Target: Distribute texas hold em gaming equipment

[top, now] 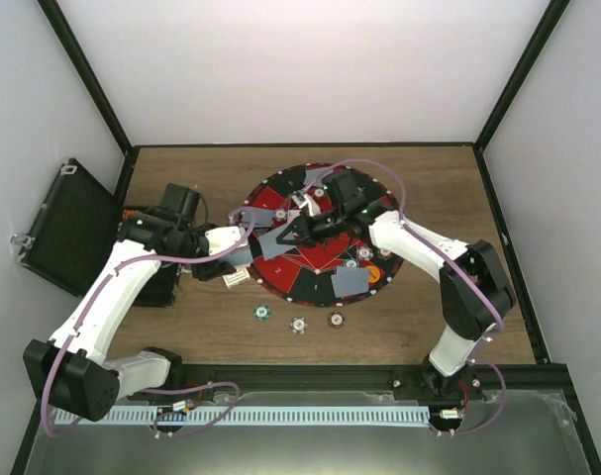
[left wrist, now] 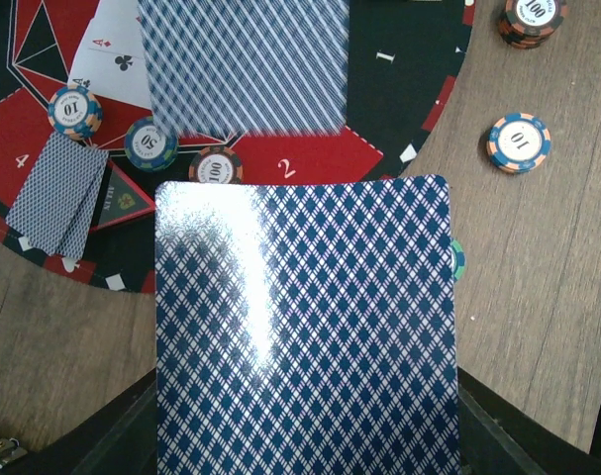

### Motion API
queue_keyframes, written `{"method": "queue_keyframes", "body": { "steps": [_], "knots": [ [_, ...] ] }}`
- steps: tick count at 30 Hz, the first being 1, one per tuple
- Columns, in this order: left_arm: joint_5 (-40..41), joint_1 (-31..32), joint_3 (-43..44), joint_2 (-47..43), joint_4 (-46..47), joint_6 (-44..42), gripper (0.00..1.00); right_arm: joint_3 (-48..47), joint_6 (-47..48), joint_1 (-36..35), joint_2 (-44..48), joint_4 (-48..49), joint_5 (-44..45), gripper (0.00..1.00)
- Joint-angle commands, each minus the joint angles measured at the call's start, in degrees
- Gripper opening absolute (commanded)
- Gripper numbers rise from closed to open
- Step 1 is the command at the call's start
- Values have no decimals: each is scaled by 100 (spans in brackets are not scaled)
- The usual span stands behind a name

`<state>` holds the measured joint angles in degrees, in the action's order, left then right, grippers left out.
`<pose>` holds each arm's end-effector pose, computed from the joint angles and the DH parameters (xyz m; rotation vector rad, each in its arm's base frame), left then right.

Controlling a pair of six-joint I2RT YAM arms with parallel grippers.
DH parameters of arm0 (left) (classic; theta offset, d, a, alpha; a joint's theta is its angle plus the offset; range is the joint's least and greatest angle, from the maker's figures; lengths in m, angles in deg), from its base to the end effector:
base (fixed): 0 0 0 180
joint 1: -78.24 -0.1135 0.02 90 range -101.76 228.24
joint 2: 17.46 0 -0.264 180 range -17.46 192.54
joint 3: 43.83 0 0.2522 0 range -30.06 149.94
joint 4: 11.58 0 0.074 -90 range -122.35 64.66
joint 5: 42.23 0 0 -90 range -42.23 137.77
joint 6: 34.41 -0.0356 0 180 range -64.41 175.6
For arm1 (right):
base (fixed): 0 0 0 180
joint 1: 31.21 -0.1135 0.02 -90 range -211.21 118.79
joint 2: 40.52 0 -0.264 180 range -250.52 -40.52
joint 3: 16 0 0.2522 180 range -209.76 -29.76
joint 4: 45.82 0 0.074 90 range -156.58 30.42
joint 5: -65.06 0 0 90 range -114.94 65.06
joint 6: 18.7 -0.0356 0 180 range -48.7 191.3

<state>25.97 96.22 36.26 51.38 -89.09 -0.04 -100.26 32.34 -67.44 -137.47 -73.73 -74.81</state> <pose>0.2006 -0.0790 0.3109 1.6515 2.0305 -0.2993 0.2837 0.2416 0.2571 -0.4718 2.4958 1.6120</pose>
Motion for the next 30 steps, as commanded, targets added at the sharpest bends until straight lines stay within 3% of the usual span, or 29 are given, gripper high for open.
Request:
{"method": "queue_keyframes", "body": {
  "steps": [1,5,11,15,17,19,27,30],
  "knots": [
    [-175,-7,115,-24,81,25,6,-485,945,380,202,-1231,604,1],
    [-182,-9,98,2,75,59,6,-1118,1556,537,-130,-2103,1486,1],
    [-179,-5,56,-24,105,63,6,-2411,2497,521,-1140,-3156,4624,1],
    [-141,-6,19,-20,109,123,6,-2267,3573,253,-1431,-2191,6647,1],
    [-104,-7,-22,-36,106,119,6,-1894,4494,51,-1551,-1173,8231,1],
    [-80,-6,-76,-61,139,138,6,-1609,5592,-80,-1735,-88,9051,1],
    [-54,-7,-175,-140,192,123,6,-910,8205,-274,-2222,2449,9231,1],
    [-23,-5,-173,-189,187,107,6,-754,8252,-284,-2345,2454,9139,1]
  ]
}}
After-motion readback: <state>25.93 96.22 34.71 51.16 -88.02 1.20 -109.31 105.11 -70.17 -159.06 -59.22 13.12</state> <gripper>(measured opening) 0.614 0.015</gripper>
